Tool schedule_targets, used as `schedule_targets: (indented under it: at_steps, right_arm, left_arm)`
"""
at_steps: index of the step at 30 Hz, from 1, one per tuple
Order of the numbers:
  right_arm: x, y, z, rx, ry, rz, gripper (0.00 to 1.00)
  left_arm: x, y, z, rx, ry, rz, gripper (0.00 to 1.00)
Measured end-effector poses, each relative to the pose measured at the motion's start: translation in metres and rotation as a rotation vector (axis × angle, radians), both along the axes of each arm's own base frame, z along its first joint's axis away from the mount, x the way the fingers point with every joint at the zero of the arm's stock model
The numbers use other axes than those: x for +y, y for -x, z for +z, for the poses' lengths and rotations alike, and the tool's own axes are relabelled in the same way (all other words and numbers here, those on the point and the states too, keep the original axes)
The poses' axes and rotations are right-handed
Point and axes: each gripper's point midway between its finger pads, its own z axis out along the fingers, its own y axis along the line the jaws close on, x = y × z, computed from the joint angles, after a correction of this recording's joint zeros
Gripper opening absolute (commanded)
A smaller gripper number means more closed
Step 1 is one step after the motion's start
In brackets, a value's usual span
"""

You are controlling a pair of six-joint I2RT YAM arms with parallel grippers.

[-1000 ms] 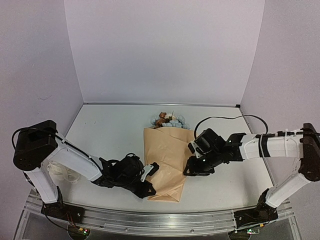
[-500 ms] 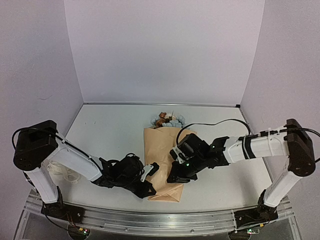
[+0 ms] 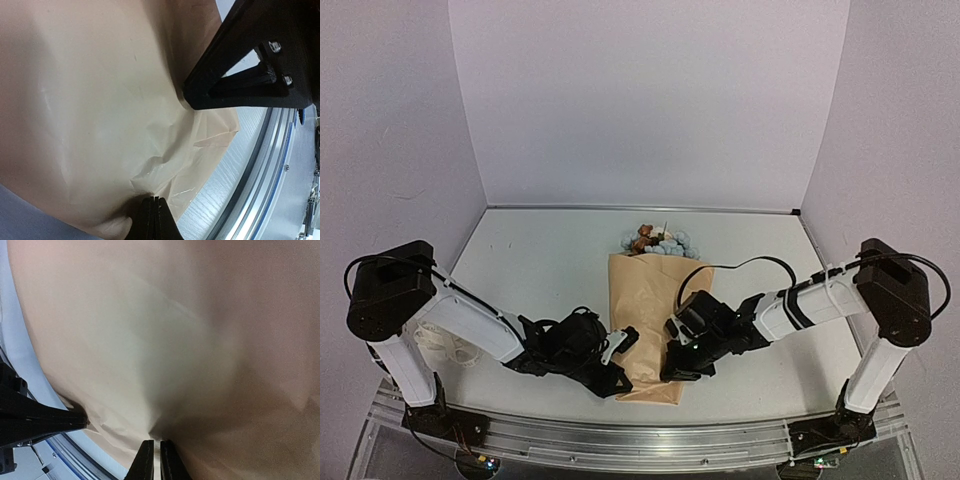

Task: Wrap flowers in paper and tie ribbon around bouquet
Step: Adjust the 2/3-folded wrapping paper at the center of the board.

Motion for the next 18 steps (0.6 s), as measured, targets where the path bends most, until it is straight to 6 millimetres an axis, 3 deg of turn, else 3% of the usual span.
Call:
schedule_targets:
  at_steps: [13,18]
  right_arm:
    - [-0.001,-0.006,0.001,-0.007,-0.010,-0.003,0.08]
    - [0.008,-0.001,0.015,0.001,-0.022,0.027,0.08]
  left_arm:
    - [0.001,0.007,-0.001,0.036,0.014,-0.016,0.01]
    - [0.003,0.010,0.000,0.049,0.017,-0.017,0.01]
